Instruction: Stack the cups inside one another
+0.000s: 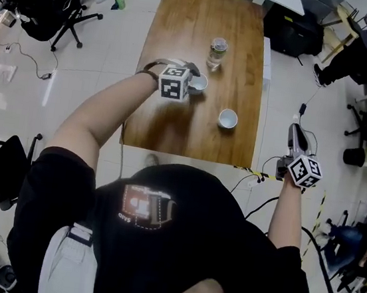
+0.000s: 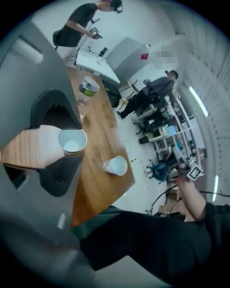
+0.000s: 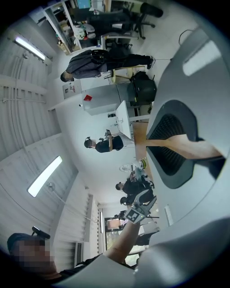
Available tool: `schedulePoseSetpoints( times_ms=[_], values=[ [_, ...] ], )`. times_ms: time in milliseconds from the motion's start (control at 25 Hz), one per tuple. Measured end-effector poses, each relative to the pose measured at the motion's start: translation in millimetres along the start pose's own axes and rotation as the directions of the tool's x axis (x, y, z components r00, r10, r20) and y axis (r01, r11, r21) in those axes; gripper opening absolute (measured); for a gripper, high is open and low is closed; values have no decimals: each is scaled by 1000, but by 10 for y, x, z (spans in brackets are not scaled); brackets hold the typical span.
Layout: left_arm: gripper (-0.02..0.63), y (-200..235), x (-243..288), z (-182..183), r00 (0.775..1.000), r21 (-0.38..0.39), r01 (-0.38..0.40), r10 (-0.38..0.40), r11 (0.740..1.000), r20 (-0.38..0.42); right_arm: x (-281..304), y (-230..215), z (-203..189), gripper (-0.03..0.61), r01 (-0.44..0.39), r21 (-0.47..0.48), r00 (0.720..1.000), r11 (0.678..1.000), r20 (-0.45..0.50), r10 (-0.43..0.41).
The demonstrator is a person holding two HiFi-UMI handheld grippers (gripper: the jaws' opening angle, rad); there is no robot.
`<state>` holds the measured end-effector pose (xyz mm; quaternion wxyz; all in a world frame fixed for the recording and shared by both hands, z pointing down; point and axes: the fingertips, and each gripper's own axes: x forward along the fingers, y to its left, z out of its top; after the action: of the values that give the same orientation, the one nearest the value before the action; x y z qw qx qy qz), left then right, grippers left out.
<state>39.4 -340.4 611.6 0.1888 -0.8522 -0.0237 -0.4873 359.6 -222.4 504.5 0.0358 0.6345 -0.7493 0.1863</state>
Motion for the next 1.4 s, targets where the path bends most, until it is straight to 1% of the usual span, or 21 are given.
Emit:
schedulePoseSetpoints(
  times_ms=[80, 200, 240, 320, 400, 440, 560, 640, 720, 800, 880, 960, 1000, 1080, 1160, 1280, 1400],
  values=[
    [169, -106, 312, -117, 991, 86, 79, -70, 993, -111, -95, -50, -38, 60, 15, 1, 1000, 1000, -4, -15],
    [170, -261, 614, -304, 962, 161, 167, -125, 973, -242, -233, -133, -108, 60, 38, 9, 999, 999, -12, -38],
    [170, -287, 682, -352, 954, 168, 178, -128, 970, -272, -267, -162, -137, 58, 44, 13, 999, 999, -16, -43],
    [170, -300, 793, -436, 940, 150, 175, -120, 973, -319, -322, -218, -210, 60, 52, 21, 998, 998, -24, -52],
    [165, -287, 883, -527, 929, 122, 150, -97, 981, -357, -362, -244, -268, 60, 57, 25, 998, 998, -30, -56],
    [143, -276, 920, -565, 926, 112, 133, -83, 985, -368, -377, -251, -299, 59, 59, 27, 998, 998, -34, -58],
    [23, -271, 977, -593, 930, 84, 99, -62, 992, -363, -391, -238, -341, 60, 55, 27, 998, 998, -39, -54],
    [15, -269, 948, -533, 935, 73, 102, -71, 992, -346, -389, -237, -334, 60, 52, 26, 998, 998, -37, -51],
    [15, -231, 832, -365, 949, 82, 105, -76, 991, -305, -384, -239, -324, 58, 49, 28, 998, 998, -32, -48],
    [15, -169, 616, -58, 970, 92, 96, -72, 991, -231, -370, -213, -289, 59, 41, 23, 999, 999, -24, -40],
    [15, -126, 329, 344, 987, 107, 84, -68, 991, -146, -353, -196, -255, 59, 34, 18, 999, 999, -20, -33],
    [15, -146, 62, 739, 994, 144, 81, -70, 986, -82, -336, -184, -223, 60, 28, 16, 1000, 999, -13, -28],
    [15, -187, -30, 905, 995, 173, 86, -75, 981, -65, -328, -180, -208, 59, 26, 15, 1000, 1000, -10, -26],
    [15, -321, -104, 1147, 994, 240, 105, -93, 965, -60, -324, -168, -178, 60, 24, 14, 1000, 1000, -2, -24],
    [15, -503, -52, 1279, 990, 294, 135, -117, 946, -78, -346, -159, -172, 60, 24, 11, 1000, 1000, 0, -24],
    [15, -753, 138, 1351, 982, 333, 184, -155, 925, -112, -385, -151, -163, 60, 27, 10, 1000, 1000, 1, -27],
    [17, -915, 349, 1337, 974, 360, 215, -170, 908, -152, -415, -159, -168, 60, 30, 9, 1000, 1000, 2, -30]
  ],
)
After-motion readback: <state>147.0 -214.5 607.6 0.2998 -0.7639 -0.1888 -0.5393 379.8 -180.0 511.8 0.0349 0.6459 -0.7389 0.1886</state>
